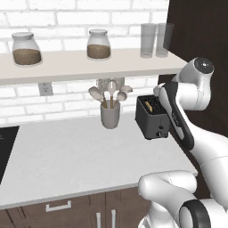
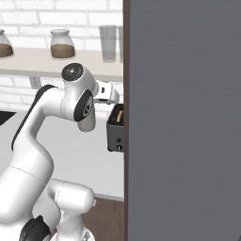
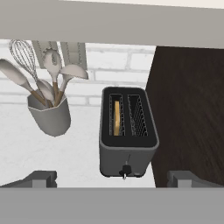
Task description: Start the toaster. Once the lever pops up, take the bread to the plate on the dining counter.
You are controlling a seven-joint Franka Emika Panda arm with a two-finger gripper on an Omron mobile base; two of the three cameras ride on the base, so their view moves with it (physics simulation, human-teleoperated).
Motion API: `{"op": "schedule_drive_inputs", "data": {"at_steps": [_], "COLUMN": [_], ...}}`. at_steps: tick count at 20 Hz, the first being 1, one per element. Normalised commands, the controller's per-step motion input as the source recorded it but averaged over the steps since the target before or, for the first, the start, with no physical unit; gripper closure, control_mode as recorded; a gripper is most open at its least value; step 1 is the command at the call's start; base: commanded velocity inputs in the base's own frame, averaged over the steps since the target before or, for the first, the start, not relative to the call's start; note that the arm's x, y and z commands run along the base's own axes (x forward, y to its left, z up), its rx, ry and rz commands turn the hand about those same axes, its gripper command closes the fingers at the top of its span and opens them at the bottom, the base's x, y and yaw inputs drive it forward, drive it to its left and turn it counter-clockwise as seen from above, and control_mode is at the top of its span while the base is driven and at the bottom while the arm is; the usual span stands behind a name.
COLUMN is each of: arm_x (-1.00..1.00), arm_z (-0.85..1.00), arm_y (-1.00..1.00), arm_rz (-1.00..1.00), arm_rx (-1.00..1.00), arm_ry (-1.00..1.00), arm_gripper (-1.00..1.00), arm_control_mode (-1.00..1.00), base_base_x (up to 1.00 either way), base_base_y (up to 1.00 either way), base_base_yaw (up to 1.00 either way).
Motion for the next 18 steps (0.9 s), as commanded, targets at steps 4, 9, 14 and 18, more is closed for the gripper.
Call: {"op": "schedule_drive_inputs", "data": {"at_steps": [4, 9, 14, 18], "arm_x": [0.00, 0.00, 0.00, 0.00], "arm_z": [0.00, 0.00, 0.00, 0.00], "arm_y": [0.00, 0.00, 0.00, 0.00], "arm_rz": [0.00, 0.00, 0.00, 0.00], "arm_rx": [0.00, 0.00, 0.00, 0.00], "arm_ry": [0.00, 0.00, 0.00, 0.00], "arm_gripper": [-1.00, -1.00, -1.00, -1.00], "arm_control_mode": [-1.00, -1.00, -1.00, -1.00], "base_base_x": [0.00, 0.00, 0.00, 0.00], "base_base_y": [0.00, 0.00, 0.00, 0.00], "base_base_yaw": [0.00, 0.00, 0.00, 0.00]}}
